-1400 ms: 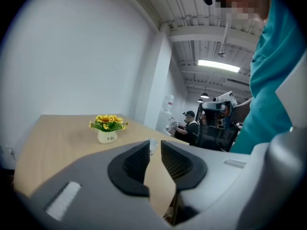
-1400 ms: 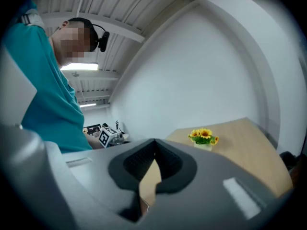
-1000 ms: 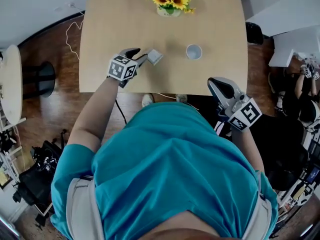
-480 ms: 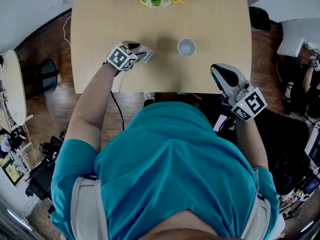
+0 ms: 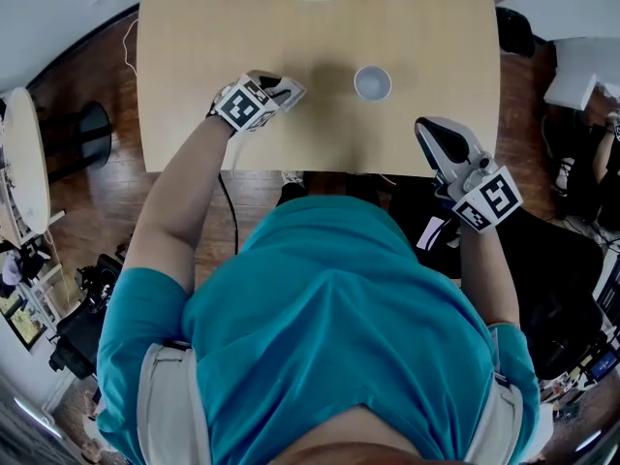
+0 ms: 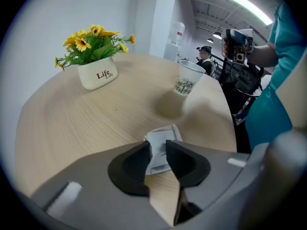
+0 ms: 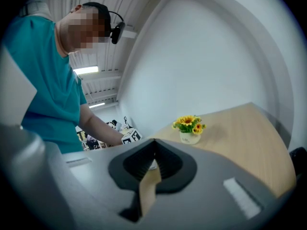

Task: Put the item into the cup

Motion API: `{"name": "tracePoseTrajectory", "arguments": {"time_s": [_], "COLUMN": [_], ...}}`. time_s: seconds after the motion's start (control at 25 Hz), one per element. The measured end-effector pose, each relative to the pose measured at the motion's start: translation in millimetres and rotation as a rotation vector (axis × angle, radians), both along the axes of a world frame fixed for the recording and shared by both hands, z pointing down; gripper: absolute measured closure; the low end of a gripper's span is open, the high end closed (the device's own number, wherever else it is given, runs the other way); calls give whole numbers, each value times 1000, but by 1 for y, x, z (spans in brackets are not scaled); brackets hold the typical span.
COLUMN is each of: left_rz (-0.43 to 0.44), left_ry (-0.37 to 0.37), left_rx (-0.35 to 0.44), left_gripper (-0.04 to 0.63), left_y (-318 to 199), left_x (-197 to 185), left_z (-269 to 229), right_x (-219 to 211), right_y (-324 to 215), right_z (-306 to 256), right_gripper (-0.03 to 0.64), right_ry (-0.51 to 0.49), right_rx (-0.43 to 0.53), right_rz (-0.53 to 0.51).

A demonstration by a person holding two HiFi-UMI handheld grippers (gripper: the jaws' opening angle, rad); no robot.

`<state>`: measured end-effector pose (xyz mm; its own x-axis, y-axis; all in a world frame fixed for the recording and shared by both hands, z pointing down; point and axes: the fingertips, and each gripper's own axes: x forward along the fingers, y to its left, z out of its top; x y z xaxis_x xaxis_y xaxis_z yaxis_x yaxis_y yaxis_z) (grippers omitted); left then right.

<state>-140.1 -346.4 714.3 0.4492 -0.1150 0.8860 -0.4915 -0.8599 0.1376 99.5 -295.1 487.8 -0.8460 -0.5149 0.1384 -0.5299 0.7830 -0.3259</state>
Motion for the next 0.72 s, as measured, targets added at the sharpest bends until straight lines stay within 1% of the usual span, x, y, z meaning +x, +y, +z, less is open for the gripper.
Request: {"name": "tracePoseTrajectory", "arguments": {"time_s": [0.12, 0.28, 0.4, 0.48, 0.6, 0.68, 0.72], "left_rz": [-1, -10, -20, -6, 51, 104, 136], "left_ry": [3, 26, 75, 116, 173, 189, 181], "left_rx": [38, 70, 111, 162, 246, 309, 338], "left_gripper": [543, 571, 572, 572, 572, 572, 572], "left_y": [-1, 1, -2, -8, -15, -19, -19], "left_x": [-5, -3, 7, 22, 57, 85, 98], "left_z": [-6, -24, -53, -83, -137, -167, -176], "right_x": [-7, -9, -9, -6, 2, 8, 12], "right_y": [1, 3, 4, 4, 5, 7, 9], "right_z": [0, -1, -4, -7, -11, -13, -13], "right_gripper": [615, 615, 615, 615, 615, 615, 615], "right_ry": [-2, -3, -6, -8, -14, -16, -16], "right_rx": [-3, -1, 6, 15, 23, 26, 26], "right_rz": [-1, 0, 3, 9, 25, 37, 42]}}
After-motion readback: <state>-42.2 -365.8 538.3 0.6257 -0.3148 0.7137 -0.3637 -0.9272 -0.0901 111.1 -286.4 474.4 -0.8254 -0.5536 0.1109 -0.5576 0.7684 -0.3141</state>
